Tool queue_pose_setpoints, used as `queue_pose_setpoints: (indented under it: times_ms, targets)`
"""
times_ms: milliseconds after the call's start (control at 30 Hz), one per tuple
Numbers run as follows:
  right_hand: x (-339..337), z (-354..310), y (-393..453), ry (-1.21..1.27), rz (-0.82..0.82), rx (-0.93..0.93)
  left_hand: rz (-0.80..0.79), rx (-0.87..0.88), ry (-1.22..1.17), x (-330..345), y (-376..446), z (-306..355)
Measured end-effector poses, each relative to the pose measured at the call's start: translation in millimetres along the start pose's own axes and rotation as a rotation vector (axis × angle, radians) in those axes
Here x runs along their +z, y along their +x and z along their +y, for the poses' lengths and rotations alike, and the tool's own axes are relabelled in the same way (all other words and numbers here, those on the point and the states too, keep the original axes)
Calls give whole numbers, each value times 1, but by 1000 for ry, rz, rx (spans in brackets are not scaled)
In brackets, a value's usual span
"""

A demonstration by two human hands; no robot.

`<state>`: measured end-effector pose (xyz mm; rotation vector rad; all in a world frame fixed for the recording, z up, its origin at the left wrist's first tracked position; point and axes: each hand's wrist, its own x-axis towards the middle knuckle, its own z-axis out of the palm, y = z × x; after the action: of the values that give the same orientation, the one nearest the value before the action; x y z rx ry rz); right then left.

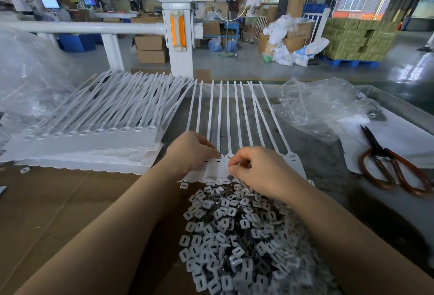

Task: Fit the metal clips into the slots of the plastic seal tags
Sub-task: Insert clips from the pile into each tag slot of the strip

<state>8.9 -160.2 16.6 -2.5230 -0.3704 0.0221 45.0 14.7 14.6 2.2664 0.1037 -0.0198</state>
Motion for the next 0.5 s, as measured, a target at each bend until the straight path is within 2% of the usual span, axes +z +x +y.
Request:
queue_pose_setpoints:
  times_ms: [367,500]
  targets:
    - [-1,-1,0,-2,-1,-3,-8,36,46,0,1,0]
    - [-1,-1,1,-4,-7,-3,32,101,119,0,1,0]
